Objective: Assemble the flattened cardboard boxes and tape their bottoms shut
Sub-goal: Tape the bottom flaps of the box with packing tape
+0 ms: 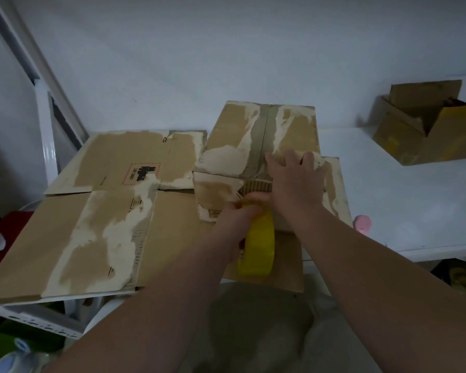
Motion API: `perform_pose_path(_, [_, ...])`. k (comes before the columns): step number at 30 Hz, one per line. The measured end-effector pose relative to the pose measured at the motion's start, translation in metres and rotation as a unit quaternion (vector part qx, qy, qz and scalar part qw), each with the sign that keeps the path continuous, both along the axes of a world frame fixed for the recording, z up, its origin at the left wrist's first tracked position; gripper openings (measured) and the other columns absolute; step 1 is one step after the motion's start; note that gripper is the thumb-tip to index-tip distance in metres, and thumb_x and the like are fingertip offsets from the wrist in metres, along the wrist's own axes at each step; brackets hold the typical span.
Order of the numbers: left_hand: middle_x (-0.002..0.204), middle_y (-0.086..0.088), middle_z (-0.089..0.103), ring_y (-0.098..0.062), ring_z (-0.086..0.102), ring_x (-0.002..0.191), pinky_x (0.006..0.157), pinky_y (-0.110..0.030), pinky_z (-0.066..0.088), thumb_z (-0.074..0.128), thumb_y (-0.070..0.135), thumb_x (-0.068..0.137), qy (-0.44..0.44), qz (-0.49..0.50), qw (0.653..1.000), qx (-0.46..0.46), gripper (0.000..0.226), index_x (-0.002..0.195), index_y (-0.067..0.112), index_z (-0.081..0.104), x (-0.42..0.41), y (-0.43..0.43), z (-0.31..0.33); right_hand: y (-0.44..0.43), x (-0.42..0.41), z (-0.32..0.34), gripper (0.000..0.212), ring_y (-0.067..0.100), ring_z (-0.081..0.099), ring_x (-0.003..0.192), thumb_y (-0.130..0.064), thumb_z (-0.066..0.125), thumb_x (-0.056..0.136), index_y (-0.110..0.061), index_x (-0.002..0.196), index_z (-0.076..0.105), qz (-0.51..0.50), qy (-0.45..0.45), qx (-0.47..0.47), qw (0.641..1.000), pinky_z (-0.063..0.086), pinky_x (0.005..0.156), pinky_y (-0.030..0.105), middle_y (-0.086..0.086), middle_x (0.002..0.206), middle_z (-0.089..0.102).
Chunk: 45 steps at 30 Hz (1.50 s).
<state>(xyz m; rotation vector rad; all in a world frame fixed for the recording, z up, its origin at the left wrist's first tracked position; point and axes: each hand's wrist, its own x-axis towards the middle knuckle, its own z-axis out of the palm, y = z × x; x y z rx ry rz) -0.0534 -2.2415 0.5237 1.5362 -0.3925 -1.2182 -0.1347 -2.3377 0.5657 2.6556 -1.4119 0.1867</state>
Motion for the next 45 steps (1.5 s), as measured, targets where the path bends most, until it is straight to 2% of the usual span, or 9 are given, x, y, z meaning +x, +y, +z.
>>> perform_pose_path(4, [0.110, -0.010, 0.062, -0.033, 0.063, 0.098, 0.085, -0.051, 0.054, 0.067, 0.041, 0.063, -0.030, 0.064, 0.997, 0.023, 0.067, 0.123, 0.019, 0.051, -0.015, -0.007, 0.002, -0.003, -0.021, -0.009, 0.084, 0.032, 0.040, 0.114, -0.081, 0.013, 0.078, -0.028, 0.136, 0.045, 0.028, -0.131, -0.035, 0.990, 0.039, 0.090, 0.044, 0.002, 0.132, 0.050])
perform_pose_path(9, [0.109, -0.009, 0.057, -0.033, 0.058, 0.099, 0.089, -0.054, 0.050, 0.063, 0.036, 0.080, -0.059, 0.105, 0.992, 0.038, 0.049, 0.124, 0.020, 0.049, -0.027, -0.011, 0.003, -0.018, -0.057, -0.034, 0.051, 0.028, 0.051, 0.098, -0.038, 0.021, 0.102, -0.010, 0.108, 0.063, -0.132, -0.401, 0.008, 0.907, 0.034, 0.071, 0.031, 0.012, 0.109, 0.061])
perform_pose_path(15, [0.114, -0.013, 0.059, -0.037, 0.058, 0.102, 0.090, -0.056, 0.049, 0.066, 0.039, 0.070, -0.048, 0.118, 0.991, 0.044, 0.058, 0.121, 0.016, 0.052, -0.034, -0.014, 0.006, -0.033, -0.067, -0.047, 0.059, 0.022, 0.048, 0.069, -0.036, 0.021, 0.104, -0.004, 0.084, 0.066, -0.202, -0.427, 0.040, 0.881, 0.031, 0.060, 0.029, 0.007, 0.073, 0.052])
perform_pose_path(19, [0.112, -0.015, 0.061, -0.038, 0.060, 0.100, 0.089, -0.057, 0.050, 0.065, 0.038, 0.071, -0.045, 0.124, 0.990, 0.047, 0.055, 0.120, 0.017, 0.054, -0.034, -0.015, 0.004, -0.047, -0.088, -0.067, 0.032, 0.029, 0.050, 0.095, -0.024, 0.038, 0.099, -0.006, 0.105, 0.064, -0.268, -0.301, 0.080, 0.912, 0.042, 0.074, 0.037, 0.015, 0.103, 0.059])
perform_pose_path(22, [0.111, -0.017, 0.061, -0.038, 0.061, 0.100, 0.087, -0.054, 0.052, 0.063, 0.030, 0.085, -0.046, 0.127, 0.989, 0.051, 0.039, 0.120, 0.015, 0.051, -0.030, -0.015, 0.001, -0.053, -0.103, -0.081, 0.037, 0.034, 0.039, 0.118, -0.027, 0.051, 0.090, -0.021, 0.127, 0.049, -0.299, -0.118, 0.159, 0.934, 0.034, 0.097, 0.043, 0.015, 0.133, 0.040])
perform_pose_path(32, [0.104, -0.016, 0.060, -0.034, 0.061, 0.090, 0.076, -0.045, 0.053, 0.061, 0.019, 0.090, 0.002, 0.103, 0.994, 0.034, 0.030, 0.118, 0.016, 0.050, -0.023, -0.010, 0.004, -0.051, -0.124, -0.079, 0.023, 0.031, 0.059, 0.105, -0.006, 0.048, 0.090, -0.006, 0.111, 0.056, -0.208, -0.025, 0.172, 0.963, 0.045, 0.079, 0.034, 0.015, 0.113, 0.059])
perform_pose_path(37, [0.109, -0.017, 0.060, -0.037, 0.061, 0.096, 0.078, -0.046, 0.054, 0.064, 0.024, 0.089, 0.021, 0.082, 0.996, 0.038, 0.040, 0.126, 0.020, 0.048, -0.019, -0.006, 0.009, -0.044, -0.116, -0.060, 0.022, 0.027, 0.051, 0.078, 0.003, 0.041, 0.090, -0.002, 0.101, 0.059, -0.185, -0.163, 0.117, 0.962, 0.038, 0.068, 0.029, 0.020, 0.100, 0.059])
perform_pose_path(42, [0.108, -0.017, 0.060, -0.037, 0.062, 0.095, 0.077, -0.047, 0.054, 0.064, 0.025, 0.088, 0.030, 0.066, 0.997, 0.037, 0.042, 0.127, 0.021, 0.048, -0.018, -0.002, 0.011, -0.028, -0.079, 0.000, 0.030, 0.019, 0.056, 0.104, -0.016, 0.048, 0.096, -0.012, 0.122, 0.063, -0.028, -0.393, -0.035, 0.918, 0.037, 0.087, 0.022, 0.009, 0.123, 0.057])
perform_pose_path(45, [0.109, -0.016, 0.062, -0.037, 0.063, 0.095, 0.083, -0.051, 0.054, 0.065, 0.026, 0.088, 0.035, 0.053, 0.997, 0.035, 0.040, 0.125, 0.022, 0.050, -0.015, 0.000, 0.011, -0.009, -0.051, 0.023, 0.052, 0.012, 0.046, 0.113, -0.043, 0.056, 0.091, -0.021, 0.138, 0.048, 0.119, -0.329, 0.024, 0.936, 0.036, 0.089, 0.024, 0.002, 0.136, 0.045])
